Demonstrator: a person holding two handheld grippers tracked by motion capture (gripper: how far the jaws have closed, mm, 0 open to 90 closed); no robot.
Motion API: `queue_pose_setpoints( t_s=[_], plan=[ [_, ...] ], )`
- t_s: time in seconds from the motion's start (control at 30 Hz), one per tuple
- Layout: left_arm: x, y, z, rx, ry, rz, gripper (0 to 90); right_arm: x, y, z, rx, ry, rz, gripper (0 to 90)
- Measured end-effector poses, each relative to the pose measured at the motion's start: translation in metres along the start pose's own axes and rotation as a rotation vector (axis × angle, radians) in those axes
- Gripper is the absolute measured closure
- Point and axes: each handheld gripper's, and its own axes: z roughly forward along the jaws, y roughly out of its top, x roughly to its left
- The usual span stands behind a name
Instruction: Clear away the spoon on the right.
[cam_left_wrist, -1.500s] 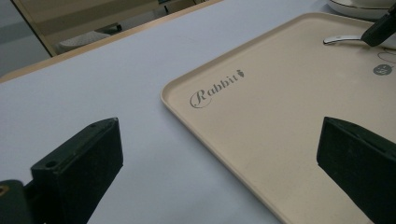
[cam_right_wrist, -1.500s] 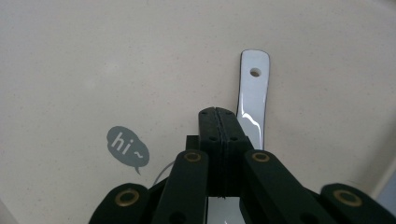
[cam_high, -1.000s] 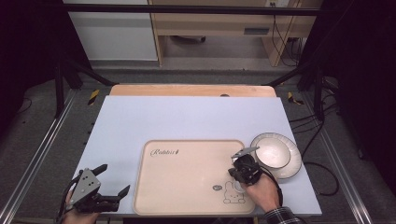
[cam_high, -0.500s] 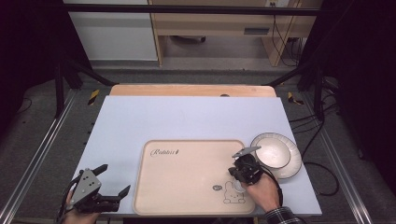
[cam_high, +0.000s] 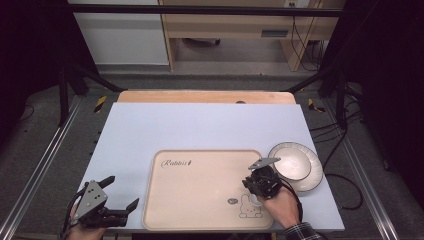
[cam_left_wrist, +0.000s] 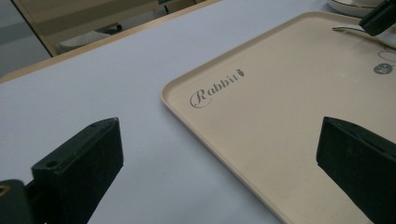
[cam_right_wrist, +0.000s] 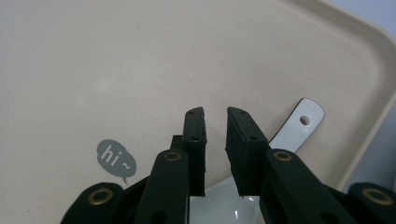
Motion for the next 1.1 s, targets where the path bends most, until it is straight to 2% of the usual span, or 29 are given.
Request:
queue_pose_setpoints(
  t_s=[0.03, 0.3, 0.8, 1.0, 1.1],
  plan=[
    [0.000, 0.000, 0.000, 0.000, 0.000, 0.000, 0.1, -0.001, 0.000, 0.000, -0.007, -0.001, -0.021, 74.7],
    [0.000, 0.000, 0.000, -0.002, -0.001, -0.002, 0.1, 0.003, 0.001, -0.005, -0.038, -0.020, -0.044, 66.0],
    [0.001, 0.000, -0.001, -0.004, -0.003, -0.006, 0.1, 0.002, 0.001, -0.015, -0.105, -0.018, -0.027, 41.8],
    [0.001, 0.000, -0.001, -0.017, -0.009, -0.017, 0.1, 0.002, 0.001, -0.021, -0.172, -0.011, -0.015, 29.2],
    [0.002, 0.000, -0.002, -0.027, -0.014, -0.026, 0.1, 0.002, 0.000, -0.025, -0.198, -0.007, -0.007, 25.6]
  ],
)
